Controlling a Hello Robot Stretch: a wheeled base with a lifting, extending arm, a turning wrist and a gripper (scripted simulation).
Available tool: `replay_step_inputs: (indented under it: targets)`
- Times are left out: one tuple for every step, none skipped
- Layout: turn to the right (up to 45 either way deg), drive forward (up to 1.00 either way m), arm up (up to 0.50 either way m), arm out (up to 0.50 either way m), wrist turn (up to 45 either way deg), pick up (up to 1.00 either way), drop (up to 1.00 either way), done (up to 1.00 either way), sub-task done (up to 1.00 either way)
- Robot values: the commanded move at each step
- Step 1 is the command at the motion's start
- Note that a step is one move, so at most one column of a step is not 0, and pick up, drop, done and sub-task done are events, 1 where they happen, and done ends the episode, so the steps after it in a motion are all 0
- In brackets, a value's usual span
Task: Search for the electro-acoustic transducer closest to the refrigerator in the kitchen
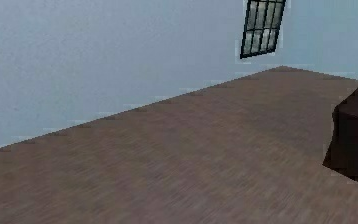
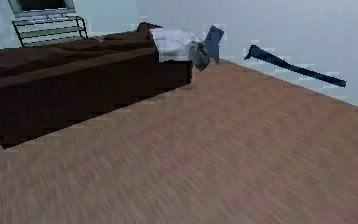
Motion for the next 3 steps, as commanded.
replay_step_inputs:
  targets:
    - [0.0,0.2,0.0,0.0,0.0,0.0,0.0,0.0,0.0]
    - [45.0,0.0,0.0,0.0,0.0,0.0,0.0,0.0,0.0]
    - [30.0,0.0,0.0,0.0,0.0,0.0,0.0,0.0,0.0]
